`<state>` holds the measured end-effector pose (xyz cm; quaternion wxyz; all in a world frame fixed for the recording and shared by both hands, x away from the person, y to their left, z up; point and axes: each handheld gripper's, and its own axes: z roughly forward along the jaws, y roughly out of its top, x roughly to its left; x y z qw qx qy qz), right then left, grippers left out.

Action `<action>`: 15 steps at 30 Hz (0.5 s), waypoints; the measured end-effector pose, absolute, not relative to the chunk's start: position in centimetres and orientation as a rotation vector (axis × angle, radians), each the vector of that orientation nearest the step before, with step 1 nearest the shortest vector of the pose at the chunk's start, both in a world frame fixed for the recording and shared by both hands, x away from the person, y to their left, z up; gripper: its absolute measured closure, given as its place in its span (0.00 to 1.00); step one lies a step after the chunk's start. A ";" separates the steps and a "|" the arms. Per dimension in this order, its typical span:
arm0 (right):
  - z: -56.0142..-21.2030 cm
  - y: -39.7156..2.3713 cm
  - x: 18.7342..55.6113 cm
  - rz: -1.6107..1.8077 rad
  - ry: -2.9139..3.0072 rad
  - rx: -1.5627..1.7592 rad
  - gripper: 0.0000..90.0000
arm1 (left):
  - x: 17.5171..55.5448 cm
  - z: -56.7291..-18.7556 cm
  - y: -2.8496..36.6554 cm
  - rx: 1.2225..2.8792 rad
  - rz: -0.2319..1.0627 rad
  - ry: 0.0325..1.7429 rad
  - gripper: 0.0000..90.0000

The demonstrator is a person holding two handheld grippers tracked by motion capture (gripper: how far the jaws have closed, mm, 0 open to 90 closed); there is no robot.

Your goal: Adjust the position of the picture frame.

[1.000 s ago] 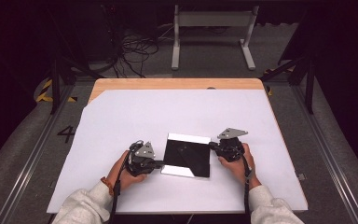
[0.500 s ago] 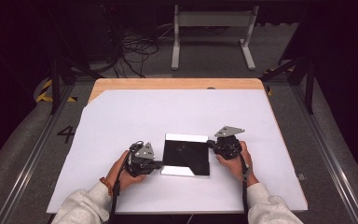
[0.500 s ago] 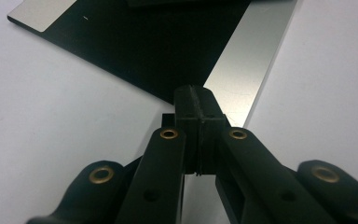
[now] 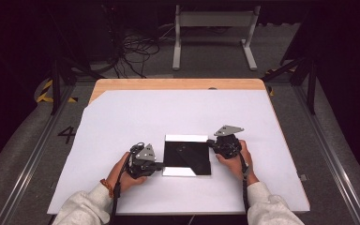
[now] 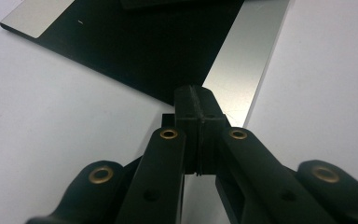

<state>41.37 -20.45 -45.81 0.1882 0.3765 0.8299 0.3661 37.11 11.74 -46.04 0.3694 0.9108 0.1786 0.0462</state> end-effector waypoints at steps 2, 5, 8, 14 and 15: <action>-45.8 -20.5 41.4 1.034 2.336 1.060 1.00 | 37.1 -46.0 11.7 2.336 0.122 0.459 1.00; -45.8 -20.5 41.4 1.032 2.336 1.058 1.00 | 37.0 -46.1 11.7 2.334 0.123 0.468 1.00; -45.8 -20.4 41.4 1.033 2.333 1.061 1.00 | 37.0 -46.1 11.7 2.338 0.130 0.457 1.00; -45.9 -20.5 41.4 1.035 2.330 1.056 1.00 | 37.0 -46.1 11.8 2.331 0.130 0.452 0.98; -45.8 -20.5 41.4 1.035 2.333 1.052 1.00 | 37.0 -46.1 11.9 2.335 0.130 0.441 0.98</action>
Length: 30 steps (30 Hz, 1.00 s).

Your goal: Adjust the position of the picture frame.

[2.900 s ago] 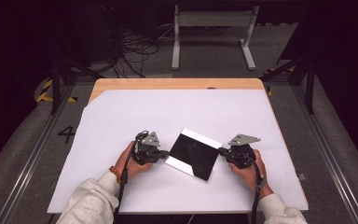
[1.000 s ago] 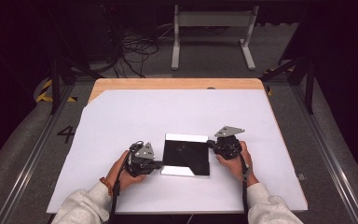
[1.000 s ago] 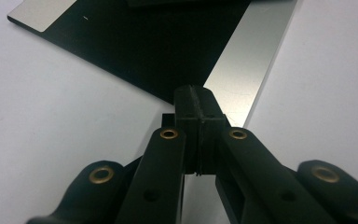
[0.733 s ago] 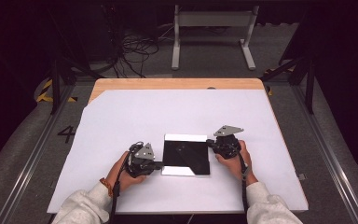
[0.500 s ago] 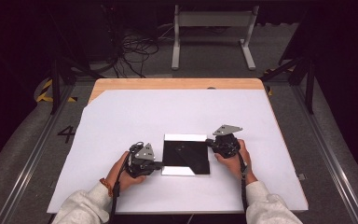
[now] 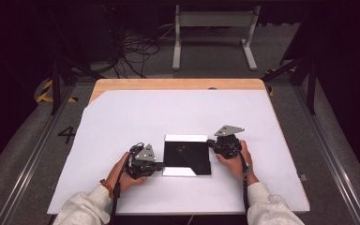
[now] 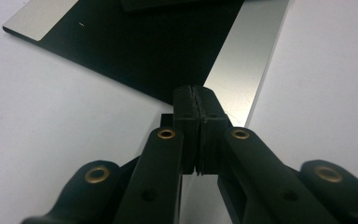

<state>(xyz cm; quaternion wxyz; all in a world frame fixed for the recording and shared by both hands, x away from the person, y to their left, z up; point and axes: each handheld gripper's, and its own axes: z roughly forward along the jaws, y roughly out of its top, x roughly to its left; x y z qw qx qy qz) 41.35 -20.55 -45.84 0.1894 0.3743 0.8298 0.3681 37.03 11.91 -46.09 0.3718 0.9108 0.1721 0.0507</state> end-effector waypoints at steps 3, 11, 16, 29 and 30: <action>-45.7 -20.5 41.1 1.029 2.351 1.028 1.00 | 36.8 -46.0 12.2 2.332 0.151 0.429 0.98; -45.3 -20.5 40.2 1.053 2.385 0.984 0.99 | 36.7 -45.4 13.3 2.271 0.164 0.454 0.93; -44.9 -20.2 38.9 1.045 2.419 0.911 0.98 | 36.2 -44.9 13.9 2.240 0.207 0.450 0.87; -44.2 -21.9 35.9 1.098 2.451 0.870 0.96 | 34.7 -44.5 16.0 2.204 0.289 0.489 0.54; -44.1 -22.1 35.7 1.104 2.450 0.872 0.96 | 34.5 -44.4 16.2 2.204 0.298 0.485 0.53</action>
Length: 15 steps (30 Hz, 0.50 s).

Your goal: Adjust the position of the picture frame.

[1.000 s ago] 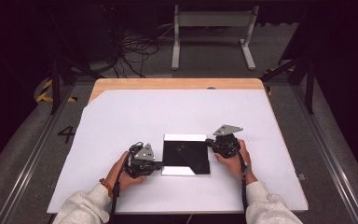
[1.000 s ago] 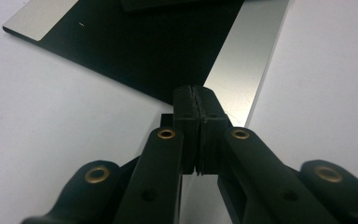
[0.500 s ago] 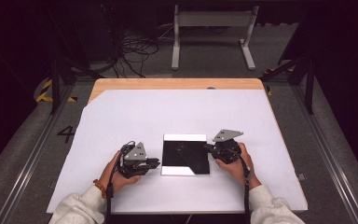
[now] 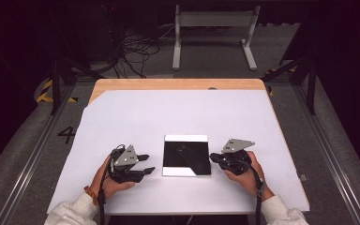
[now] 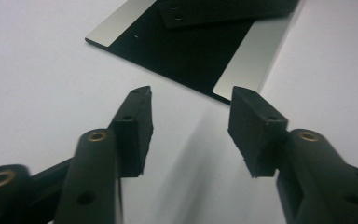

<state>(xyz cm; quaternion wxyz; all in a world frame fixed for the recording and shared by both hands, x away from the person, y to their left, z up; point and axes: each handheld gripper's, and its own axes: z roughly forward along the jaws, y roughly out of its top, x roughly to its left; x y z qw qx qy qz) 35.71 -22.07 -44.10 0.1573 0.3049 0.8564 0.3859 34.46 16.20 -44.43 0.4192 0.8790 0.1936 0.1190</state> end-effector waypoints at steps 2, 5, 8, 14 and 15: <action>-44.0 -22.3 35.3 1.111 2.450 0.870 0.95 | 34.0 -44.4 16.6 2.201 0.317 0.492 0.48; -43.8 -22.7 34.8 1.129 2.455 0.873 0.94 | 33.5 -44.4 17.4 2.188 0.341 0.519 0.44; -43.9 -22.9 34.5 1.128 2.467 0.872 0.93 | 33.2 -44.4 18.0 2.177 0.348 0.545 0.41; -43.9 -23.2 33.8 1.122 2.500 0.870 0.92 | 32.5 -44.7 19.9 2.159 0.360 0.613 0.35; -43.9 -23.2 33.7 1.116 2.508 0.865 0.92 | 32.4 -44.8 20.2 2.151 0.361 0.624 0.34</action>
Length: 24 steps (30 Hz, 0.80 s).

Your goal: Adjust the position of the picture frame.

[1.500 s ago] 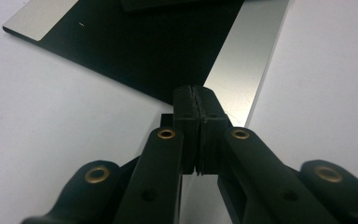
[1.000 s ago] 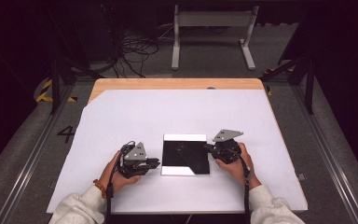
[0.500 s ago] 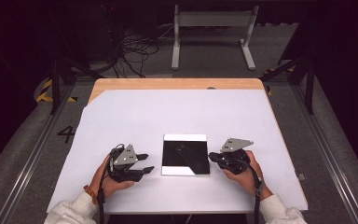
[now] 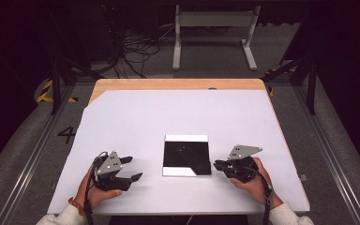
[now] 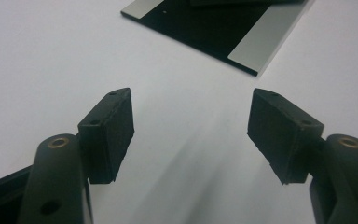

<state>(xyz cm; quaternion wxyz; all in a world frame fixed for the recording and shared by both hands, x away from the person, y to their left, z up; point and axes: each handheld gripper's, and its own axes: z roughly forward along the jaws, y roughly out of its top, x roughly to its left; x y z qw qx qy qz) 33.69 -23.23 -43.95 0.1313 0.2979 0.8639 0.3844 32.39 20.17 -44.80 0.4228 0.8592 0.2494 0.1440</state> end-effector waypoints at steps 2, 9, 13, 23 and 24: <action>-43.9 -23.3 33.5 1.116 2.519 0.862 0.91 | 32.2 -44.9 20.7 2.144 0.370 0.648 0.33; -44.2 -23.0 33.0 1.058 2.591 0.842 0.91 | 31.4 -45.1 22.0 2.136 0.376 0.678 0.32; -44.3 -22.5 32.6 0.985 2.647 0.826 0.92 | 31.1 -45.1 22.4 2.126 0.385 0.688 0.31; -44.1 -21.5 32.7 0.899 2.723 0.761 0.93 | 30.8 -45.3 23.2 2.120 0.390 0.729 0.27; -44.1 -21.2 32.8 0.879 2.731 0.753 0.94 | 30.9 -45.3 23.2 2.122 0.390 0.730 0.27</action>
